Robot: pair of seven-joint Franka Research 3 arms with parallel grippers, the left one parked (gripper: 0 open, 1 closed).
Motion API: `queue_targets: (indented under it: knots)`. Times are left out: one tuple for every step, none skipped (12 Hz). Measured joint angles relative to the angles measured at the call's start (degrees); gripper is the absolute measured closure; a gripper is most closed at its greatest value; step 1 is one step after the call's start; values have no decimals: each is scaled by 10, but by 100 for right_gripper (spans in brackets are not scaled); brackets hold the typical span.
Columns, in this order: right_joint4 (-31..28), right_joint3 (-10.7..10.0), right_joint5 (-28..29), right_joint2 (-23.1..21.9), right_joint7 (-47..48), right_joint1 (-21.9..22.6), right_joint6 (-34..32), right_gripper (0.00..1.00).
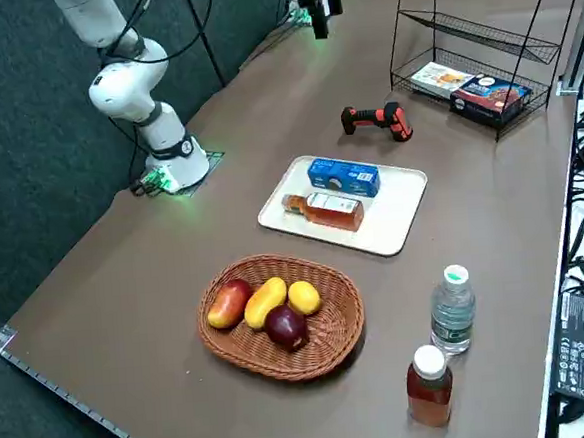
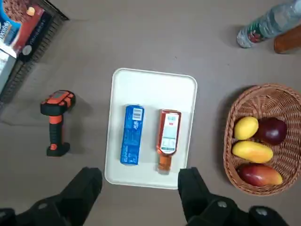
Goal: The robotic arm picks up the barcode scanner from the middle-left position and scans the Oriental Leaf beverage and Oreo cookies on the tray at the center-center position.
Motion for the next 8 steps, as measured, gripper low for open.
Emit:
queue_targets:
  knots:
    - [-5,4,0,-2,-9,-13,-1,0]
    - [-10,5,0,-4,-23,-24,-1,0]
    - [-14,6,0,-6,-33,-31,-1,0]
    - [-16,6,0,-9,-39,-36,-7,0]
    - [-18,6,0,-17,-39,-38,-21,0]
    - [-19,8,0,-22,-36,-38,-23,0]
    - [-19,10,1,-25,-34,-38,-25,0]
    - [-19,12,3,-27,-33,-38,-27,0]
